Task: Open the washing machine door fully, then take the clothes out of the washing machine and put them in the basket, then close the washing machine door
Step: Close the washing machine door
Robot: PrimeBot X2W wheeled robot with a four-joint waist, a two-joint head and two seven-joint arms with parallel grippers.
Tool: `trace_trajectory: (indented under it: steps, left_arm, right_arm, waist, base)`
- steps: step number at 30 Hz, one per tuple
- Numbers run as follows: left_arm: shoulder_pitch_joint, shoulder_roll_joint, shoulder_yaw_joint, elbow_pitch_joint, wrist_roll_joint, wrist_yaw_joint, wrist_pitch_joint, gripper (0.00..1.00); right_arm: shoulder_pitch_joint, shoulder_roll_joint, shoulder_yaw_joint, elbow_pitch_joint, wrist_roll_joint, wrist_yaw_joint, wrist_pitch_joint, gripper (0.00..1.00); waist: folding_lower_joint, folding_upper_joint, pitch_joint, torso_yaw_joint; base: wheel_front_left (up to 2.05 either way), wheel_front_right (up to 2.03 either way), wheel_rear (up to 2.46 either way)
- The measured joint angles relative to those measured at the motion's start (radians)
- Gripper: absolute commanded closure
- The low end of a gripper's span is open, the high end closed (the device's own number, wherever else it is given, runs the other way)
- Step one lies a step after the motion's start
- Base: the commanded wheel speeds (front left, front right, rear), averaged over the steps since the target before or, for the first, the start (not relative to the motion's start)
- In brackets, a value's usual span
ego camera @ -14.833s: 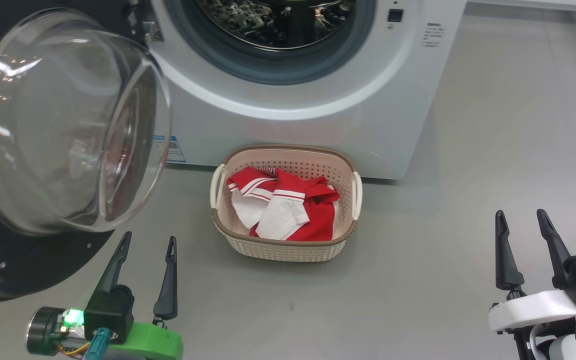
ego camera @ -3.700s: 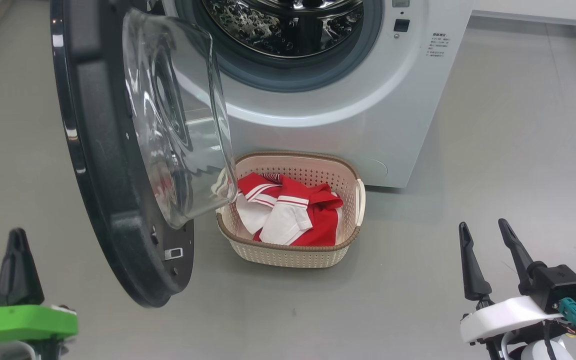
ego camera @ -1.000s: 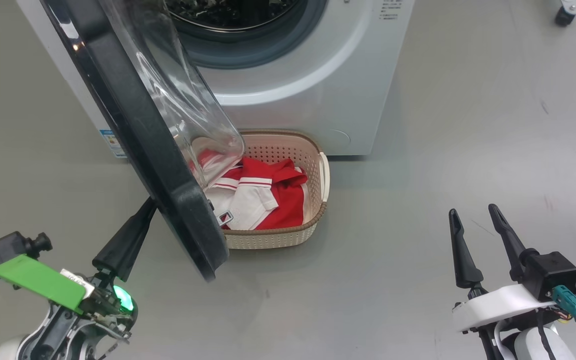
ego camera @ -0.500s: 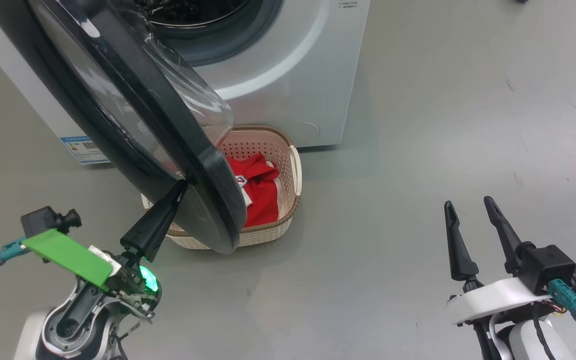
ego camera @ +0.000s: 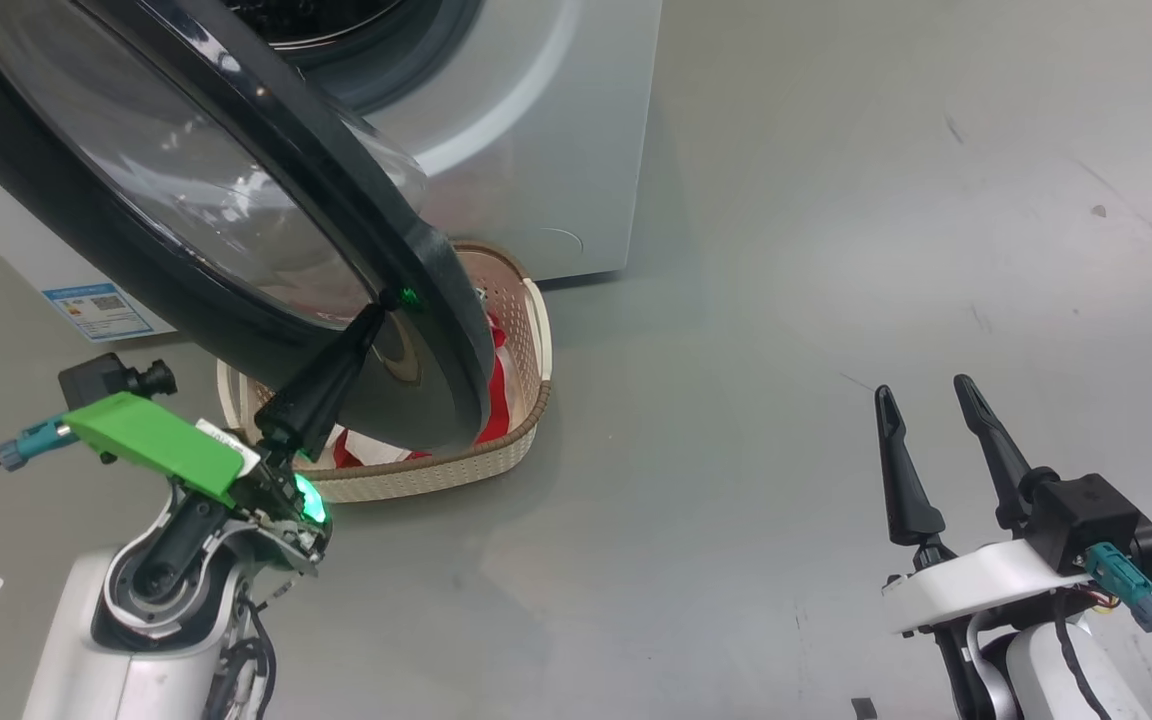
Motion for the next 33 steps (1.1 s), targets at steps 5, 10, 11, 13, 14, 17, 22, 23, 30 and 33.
trace_trajectory:
  steps: [5, 10, 11, 13, 14, 17, 22, 23, 30, 33]
  left_arm:
    - [-0.073, -0.002, -0.003, 0.047, 0.007, 0.000, -0.013, 1.00]
    - [-0.139, -0.005, -0.011, 0.095, 0.018, 0.001, -0.026, 1.00]
    - [-0.152, -0.005, -0.010, 0.104, 0.018, 0.001, -0.027, 1.00]
    - [-0.181, -0.006, -0.009, 0.127, 0.018, 0.001, -0.036, 1.00]
    - [-0.181, -0.006, -0.009, 0.127, 0.018, 0.001, -0.036, 1.00]
    - [-0.216, -0.009, -0.001, 0.156, 0.018, 0.001, -0.054, 1.00]
    - [-0.262, -0.012, 0.003, 0.205, 0.018, 0.000, -0.072, 1.00]
    - [-0.268, -0.012, 0.004, 0.213, 0.017, -0.001, -0.075, 1.00]
    - [-0.275, -0.013, 0.004, 0.260, 0.016, -0.030, -0.069, 1.00]
    - [-0.259, -0.016, 0.006, 0.283, 0.016, -0.041, -0.069, 1.00]
  right_arm:
    - [-0.010, 0.003, 0.000, 0.001, 0.001, 0.000, 0.000, 0.00]
    - [-0.024, 0.006, 0.000, 0.005, 0.008, 0.000, -0.005, 0.00]
    - [-0.026, 0.007, 0.000, 0.005, 0.009, 0.000, -0.006, 0.00]
    - [-0.027, 0.009, -0.001, 0.009, 0.009, 0.000, -0.009, 0.00]
    - [-0.027, 0.009, -0.001, 0.009, 0.009, 0.000, -0.009, 0.00]
    - [-0.029, 0.012, 0.001, 0.013, 0.010, 0.000, -0.010, 0.00]
    - [-0.030, 0.014, 0.001, 0.020, 0.017, 0.000, -0.011, 0.00]
    - [-0.033, 0.015, 0.002, 0.023, 0.017, 0.000, -0.012, 0.00]
    - [-0.044, 0.018, -0.003, 0.040, 0.019, 0.000, -0.018, 0.00]
    - [-0.044, 0.019, -0.008, 0.050, 0.025, -0.001, -0.019, 0.00]
  waist:
    - [0.0000, 0.0000, 0.014, -0.023]
    - [0.0000, 0.0000, 0.028, -0.040]
    - [0.0000, 0.0000, 0.030, -0.043]
    - [0.0000, 0.0000, 0.035, -0.048]
    - [0.0000, 0.0000, 0.035, -0.048]
    - [0.0000, 0.0000, 0.040, -0.054]
    - [0.0000, 0.0000, 0.045, -0.057]
    - [0.0000, 0.0000, 0.045, -0.057]
    - [0.0000, 0.0000, 0.040, -0.054]
    - [0.0000, 0.0000, 0.029, -0.050]
  base:
    - [0.00, 0.00, 0.00]
    - [0.00, 0.00, 0.00]
    - [0.00, 0.00, 0.00]
    - [0.00, 0.00, 0.00]
    - [0.00, 0.00, 0.00]
    - [0.00, 0.00, 0.00]
    - [0.00, 0.00, 0.00]
    - [0.00, 0.00, 0.00]
    - [0.00, 0.00, 0.00]
    - [0.00, 0.00, 0.00]
